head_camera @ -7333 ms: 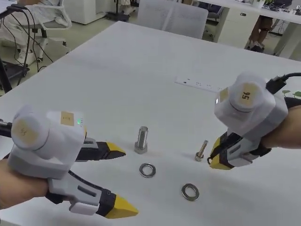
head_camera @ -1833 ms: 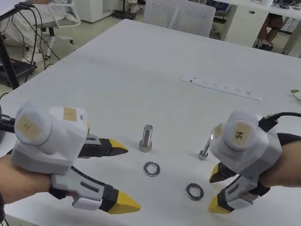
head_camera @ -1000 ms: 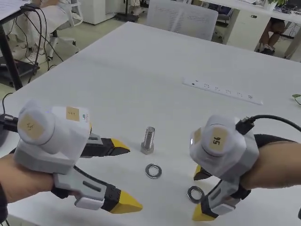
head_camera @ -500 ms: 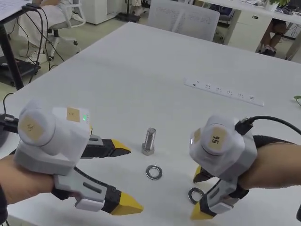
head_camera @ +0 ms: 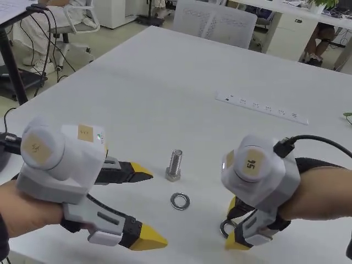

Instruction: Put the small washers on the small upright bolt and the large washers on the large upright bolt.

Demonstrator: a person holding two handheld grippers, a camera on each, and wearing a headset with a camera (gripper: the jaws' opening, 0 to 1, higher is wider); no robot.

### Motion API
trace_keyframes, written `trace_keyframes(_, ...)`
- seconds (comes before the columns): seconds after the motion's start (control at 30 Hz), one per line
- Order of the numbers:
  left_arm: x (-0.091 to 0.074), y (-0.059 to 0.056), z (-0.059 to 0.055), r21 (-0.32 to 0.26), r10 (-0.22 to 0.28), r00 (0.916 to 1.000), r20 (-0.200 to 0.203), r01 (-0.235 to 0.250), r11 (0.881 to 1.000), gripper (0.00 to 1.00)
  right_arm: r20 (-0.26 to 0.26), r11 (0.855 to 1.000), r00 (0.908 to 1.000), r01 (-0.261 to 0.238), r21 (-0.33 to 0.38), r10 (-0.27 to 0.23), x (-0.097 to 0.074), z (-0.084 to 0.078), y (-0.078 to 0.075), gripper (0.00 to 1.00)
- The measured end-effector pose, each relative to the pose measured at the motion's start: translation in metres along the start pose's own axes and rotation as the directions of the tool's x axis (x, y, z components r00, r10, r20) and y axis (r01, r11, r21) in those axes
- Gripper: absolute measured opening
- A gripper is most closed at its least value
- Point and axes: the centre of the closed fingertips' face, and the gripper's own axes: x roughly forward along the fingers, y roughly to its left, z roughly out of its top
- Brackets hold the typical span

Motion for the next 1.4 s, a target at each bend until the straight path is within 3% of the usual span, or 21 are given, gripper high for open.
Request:
trace_keyframes(0.27,-0.0002,0.0003,0.0001,-0.001,0.001,1.0,0.003,-0.001,1.0,0.7,-0.008,1.0,1.0,0.003,-0.002,-0.003,-0.0002,-0.001,-0.0018,0.25)
trace_keyframes(1.4,0.0013,0.0002,0.0011,-0.007,0.008,0.9999,0.009,-0.008,1.0,0.7,-0.015,1.0,0.9999,0.005,0.022,-0.004,-0.0048,-0.0001,-0.0041,0.24)
